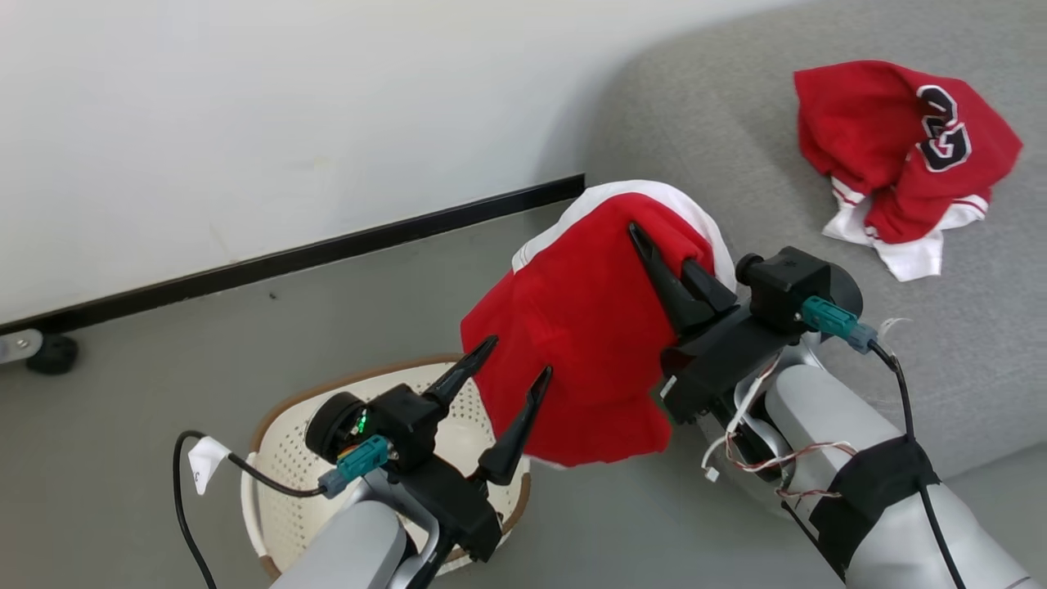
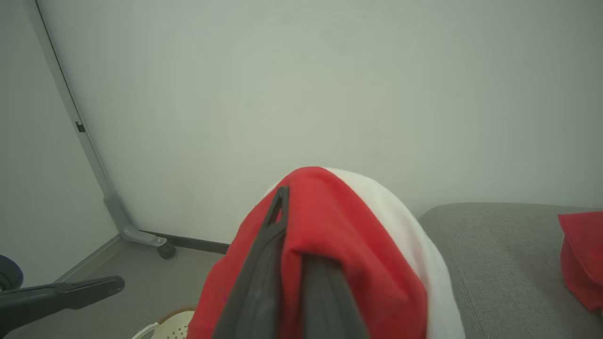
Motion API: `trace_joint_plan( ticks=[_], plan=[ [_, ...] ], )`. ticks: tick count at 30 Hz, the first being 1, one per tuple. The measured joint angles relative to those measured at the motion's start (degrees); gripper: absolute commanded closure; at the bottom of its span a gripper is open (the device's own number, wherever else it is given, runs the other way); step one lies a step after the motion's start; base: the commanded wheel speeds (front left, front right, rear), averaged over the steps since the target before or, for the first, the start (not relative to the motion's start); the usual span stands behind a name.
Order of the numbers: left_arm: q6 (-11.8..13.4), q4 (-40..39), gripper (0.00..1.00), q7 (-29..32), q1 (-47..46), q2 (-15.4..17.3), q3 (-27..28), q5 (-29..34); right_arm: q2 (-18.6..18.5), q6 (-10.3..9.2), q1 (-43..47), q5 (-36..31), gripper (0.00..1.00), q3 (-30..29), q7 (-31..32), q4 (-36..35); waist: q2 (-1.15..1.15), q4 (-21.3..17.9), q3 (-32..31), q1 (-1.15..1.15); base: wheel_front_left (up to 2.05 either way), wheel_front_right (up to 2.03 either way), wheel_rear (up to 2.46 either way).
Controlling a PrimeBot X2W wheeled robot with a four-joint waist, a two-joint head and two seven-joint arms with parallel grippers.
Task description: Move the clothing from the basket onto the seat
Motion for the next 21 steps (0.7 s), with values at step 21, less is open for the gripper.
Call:
trace_joint_plan(
  ticks=[21],
  plan=[
    [-0.01, -2.65, 0.0, -0.01, 0.51, -0.36, -1.69, -0.38, -4.34, -1.78, 5.03, -1.69, 1.0, -4.56, -0.01, -8.36, 0.0, -9.52, -0.08, 0.0, 0.0, 0.0, 0.0]
  ],
)
